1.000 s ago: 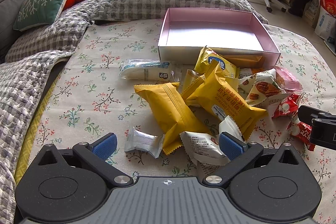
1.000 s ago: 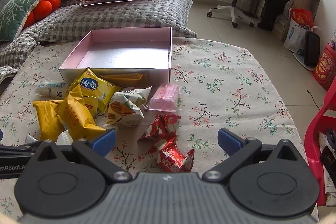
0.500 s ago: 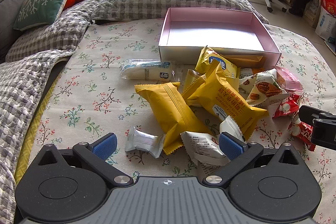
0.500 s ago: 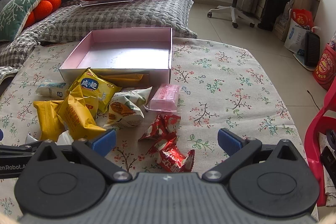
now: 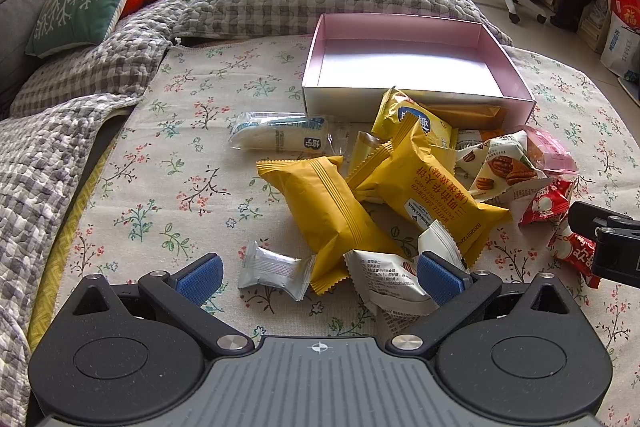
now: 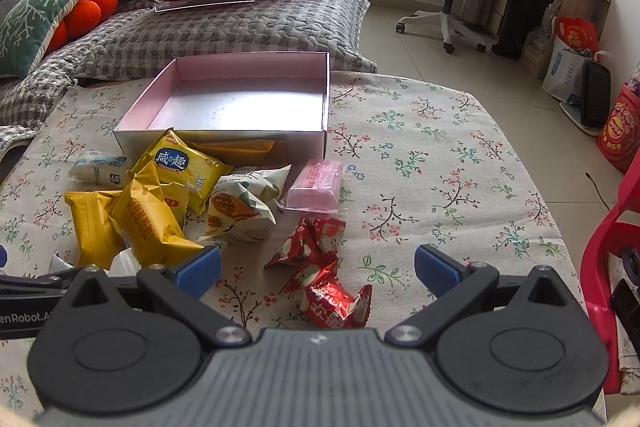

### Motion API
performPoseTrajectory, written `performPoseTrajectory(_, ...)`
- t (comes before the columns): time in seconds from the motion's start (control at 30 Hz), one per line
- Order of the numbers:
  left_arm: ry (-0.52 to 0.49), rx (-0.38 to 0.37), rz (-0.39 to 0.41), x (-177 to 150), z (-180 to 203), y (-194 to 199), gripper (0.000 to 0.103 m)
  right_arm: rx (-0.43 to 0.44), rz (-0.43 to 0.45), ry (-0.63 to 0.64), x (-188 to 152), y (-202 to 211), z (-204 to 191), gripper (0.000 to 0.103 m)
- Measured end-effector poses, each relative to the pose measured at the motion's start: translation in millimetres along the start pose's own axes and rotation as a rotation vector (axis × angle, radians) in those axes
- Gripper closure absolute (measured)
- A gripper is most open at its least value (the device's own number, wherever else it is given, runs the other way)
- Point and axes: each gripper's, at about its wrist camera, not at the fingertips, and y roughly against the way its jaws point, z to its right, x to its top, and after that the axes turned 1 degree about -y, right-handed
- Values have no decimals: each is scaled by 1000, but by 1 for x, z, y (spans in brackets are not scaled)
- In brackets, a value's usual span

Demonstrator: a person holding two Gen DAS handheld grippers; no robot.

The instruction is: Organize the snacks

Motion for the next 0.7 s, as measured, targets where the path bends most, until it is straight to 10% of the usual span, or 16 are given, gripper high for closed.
performPoseTrajectory(0.7, 6, 1, -11, -2, -3, -7, 0, 15, -13, -4, 0, -1, 0, 0)
